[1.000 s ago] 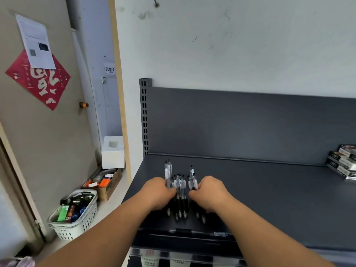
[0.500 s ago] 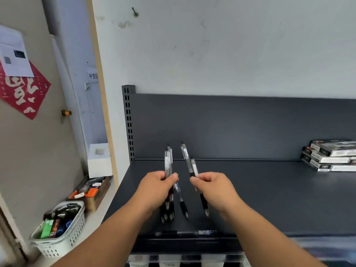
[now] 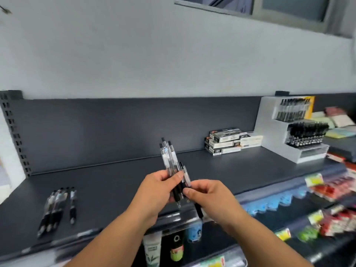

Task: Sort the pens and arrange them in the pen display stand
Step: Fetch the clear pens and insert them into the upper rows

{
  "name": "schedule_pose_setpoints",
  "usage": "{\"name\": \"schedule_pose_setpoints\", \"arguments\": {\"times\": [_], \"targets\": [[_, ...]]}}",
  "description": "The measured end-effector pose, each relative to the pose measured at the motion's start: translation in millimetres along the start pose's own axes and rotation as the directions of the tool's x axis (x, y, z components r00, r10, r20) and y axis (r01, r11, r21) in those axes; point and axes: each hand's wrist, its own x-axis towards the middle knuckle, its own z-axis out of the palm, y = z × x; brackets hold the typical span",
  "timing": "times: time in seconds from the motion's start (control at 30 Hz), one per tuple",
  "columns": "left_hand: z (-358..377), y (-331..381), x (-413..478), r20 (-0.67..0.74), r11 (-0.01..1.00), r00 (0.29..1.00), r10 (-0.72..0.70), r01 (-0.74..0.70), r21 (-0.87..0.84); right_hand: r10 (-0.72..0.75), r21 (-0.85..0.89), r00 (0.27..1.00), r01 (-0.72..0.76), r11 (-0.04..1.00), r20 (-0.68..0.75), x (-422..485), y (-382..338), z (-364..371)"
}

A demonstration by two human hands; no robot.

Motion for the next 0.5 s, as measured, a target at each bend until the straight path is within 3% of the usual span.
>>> {"name": "schedule_pose_setpoints", "arguments": {"times": [0.17, 0.5], "targets": [[132.2, 7.7, -3.6, 0.085, 0.998, 0.994, 0.064, -0.064, -0.008, -0.018, -0.014, 0.979, 0.016, 1.000, -0.204, -47.4, 24.5, -116.7], [339.3, 11.1, -3.9, 0.261, 0.993, 0.959, 0.112, -0.119, 0.010, -0.069, -0.193, 0.911, -0.012, 0.981, -0.406, -111.6, 84.9, -299.7]]}}
